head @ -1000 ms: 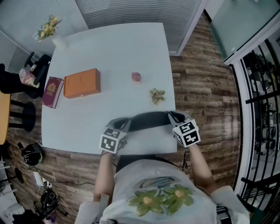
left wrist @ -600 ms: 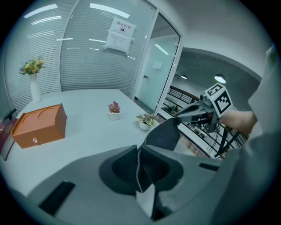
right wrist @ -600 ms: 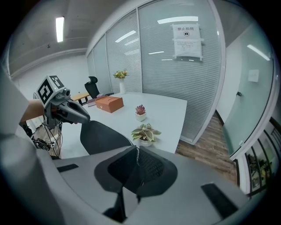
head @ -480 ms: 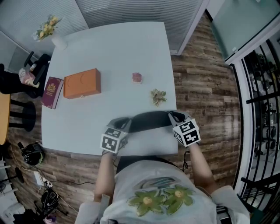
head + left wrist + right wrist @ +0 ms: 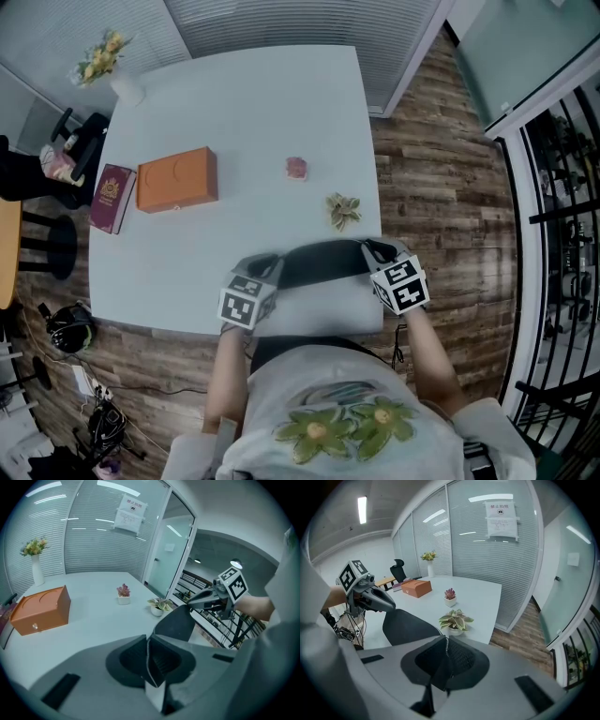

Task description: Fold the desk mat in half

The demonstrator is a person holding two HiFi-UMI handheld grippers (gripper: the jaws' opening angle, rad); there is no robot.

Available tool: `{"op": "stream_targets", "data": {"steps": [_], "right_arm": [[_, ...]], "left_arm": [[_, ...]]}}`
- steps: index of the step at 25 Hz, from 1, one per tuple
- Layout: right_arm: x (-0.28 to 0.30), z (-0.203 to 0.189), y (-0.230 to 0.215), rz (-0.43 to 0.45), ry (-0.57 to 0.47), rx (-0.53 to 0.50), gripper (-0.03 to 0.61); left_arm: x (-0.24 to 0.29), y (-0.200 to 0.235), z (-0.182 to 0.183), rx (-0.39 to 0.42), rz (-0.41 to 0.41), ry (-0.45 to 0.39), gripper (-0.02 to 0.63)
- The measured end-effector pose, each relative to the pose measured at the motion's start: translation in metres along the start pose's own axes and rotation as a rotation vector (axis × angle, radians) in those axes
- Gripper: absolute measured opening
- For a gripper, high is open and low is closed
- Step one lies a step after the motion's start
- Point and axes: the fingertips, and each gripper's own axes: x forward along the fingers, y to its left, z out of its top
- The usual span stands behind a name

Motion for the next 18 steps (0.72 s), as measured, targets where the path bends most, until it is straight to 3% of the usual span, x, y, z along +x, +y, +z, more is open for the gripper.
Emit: {"op": "stream_targets", "data": {"steps": [18], "right_arm": [[0.023,-0.011,-0.006,0.004,0.056,-0.002,0.035]], "left_arm": [[0.018,0.01,-0.005,-0.001,-0.002,0.033,0.029]]}}
